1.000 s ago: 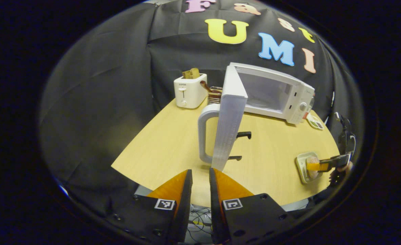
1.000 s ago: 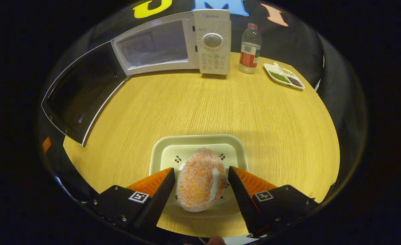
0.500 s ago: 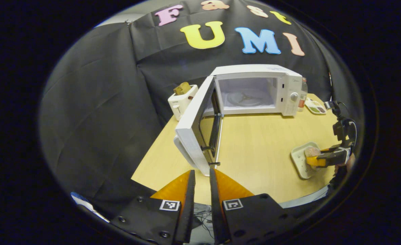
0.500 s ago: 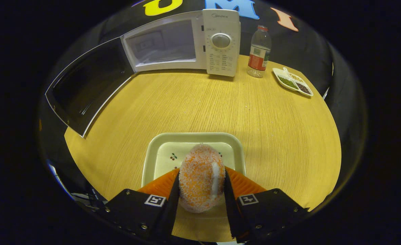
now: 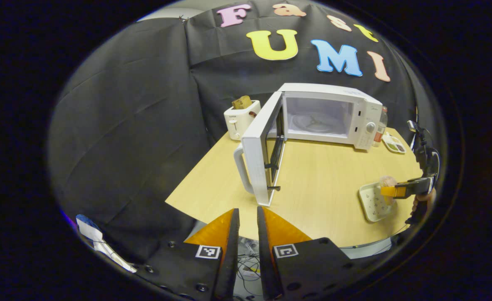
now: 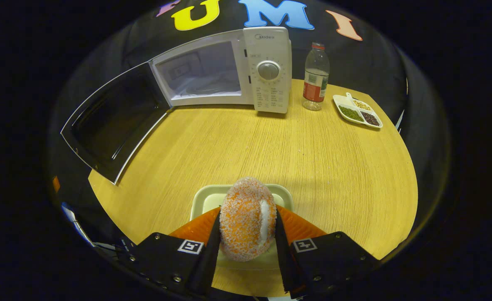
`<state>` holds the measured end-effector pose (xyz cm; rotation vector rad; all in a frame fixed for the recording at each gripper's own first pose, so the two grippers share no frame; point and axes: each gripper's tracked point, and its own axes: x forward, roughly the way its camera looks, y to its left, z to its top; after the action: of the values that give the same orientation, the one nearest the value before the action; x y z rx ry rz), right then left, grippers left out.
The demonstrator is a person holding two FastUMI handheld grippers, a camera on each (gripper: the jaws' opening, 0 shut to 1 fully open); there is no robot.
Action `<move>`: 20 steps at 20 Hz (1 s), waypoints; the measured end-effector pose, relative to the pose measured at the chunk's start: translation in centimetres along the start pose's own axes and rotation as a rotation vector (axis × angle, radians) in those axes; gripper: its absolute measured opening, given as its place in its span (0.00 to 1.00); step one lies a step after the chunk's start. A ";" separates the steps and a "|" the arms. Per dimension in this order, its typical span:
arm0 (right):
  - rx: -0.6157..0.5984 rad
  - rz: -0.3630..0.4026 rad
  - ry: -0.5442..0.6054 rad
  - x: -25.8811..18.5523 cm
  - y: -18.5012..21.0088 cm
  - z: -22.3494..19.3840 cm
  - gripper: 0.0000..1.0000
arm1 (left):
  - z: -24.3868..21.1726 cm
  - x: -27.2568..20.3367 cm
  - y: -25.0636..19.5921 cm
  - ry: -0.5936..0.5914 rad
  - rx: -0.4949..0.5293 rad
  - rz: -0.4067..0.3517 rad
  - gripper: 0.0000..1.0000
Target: Open the microwave oven with the left hand, put the food in, and close the microwave oven.
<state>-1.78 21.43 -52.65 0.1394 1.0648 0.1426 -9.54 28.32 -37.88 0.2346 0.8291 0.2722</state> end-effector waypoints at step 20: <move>-0.064 0.014 -0.312 5.7 12.7 19.1 0.63 | 6.6 -6.1 8.7 -0.245 -0.241 -0.060 0.35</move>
<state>17.02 34.05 -46.10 0.1065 0.7481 0.1615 -9.78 33.79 -26.63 0.0163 0.5534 0.2784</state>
